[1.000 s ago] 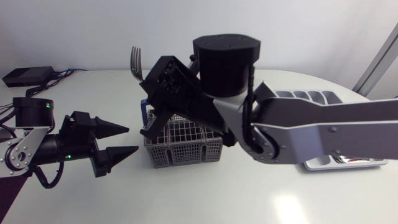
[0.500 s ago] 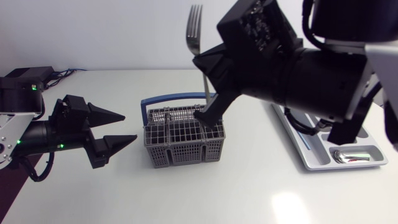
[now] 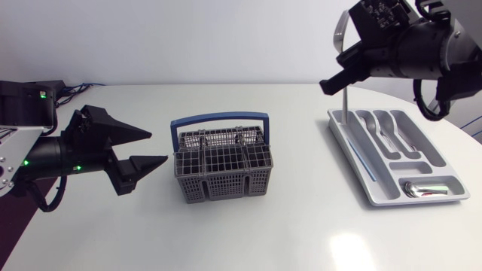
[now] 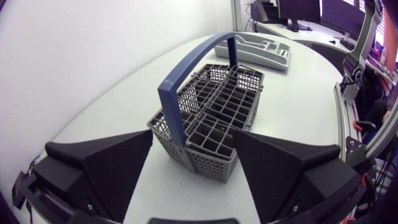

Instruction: Unload the cutlery basket into the drawer organizer.

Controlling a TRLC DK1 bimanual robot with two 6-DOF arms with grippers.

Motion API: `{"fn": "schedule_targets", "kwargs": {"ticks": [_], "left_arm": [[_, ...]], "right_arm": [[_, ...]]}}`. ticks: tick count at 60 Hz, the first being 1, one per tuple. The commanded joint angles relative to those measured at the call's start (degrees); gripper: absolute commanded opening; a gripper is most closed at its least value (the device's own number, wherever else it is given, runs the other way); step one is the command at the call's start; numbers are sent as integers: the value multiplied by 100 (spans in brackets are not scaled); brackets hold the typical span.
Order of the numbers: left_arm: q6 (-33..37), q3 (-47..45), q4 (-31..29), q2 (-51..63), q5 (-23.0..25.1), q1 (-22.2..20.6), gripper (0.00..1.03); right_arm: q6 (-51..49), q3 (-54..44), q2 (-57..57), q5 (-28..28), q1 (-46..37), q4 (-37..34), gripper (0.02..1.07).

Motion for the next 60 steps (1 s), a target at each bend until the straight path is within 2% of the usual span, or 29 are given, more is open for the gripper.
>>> {"fn": "schedule_targets", "kwargs": {"ticks": [1,19,33,48,60], "left_arm": [[-90,147,-31,88,-34,-39,90],[-81,147,-40,44,-34,84,92],[-81,173,4,53,-34,84,92],[-81,85,162,229,-34,93,94],[-90,147,171,264,-52,84,94]], "right_arm": [[18,228,308,62,-497,-43,8],[-228,676,1662,-8,-2193,-43,8],[-351,1537,3050,0,-3169,-201,8],[-483,2240,4211,229,-3538,-262,8],[-466,3014,4993,317,-3643,-587,8]]}}
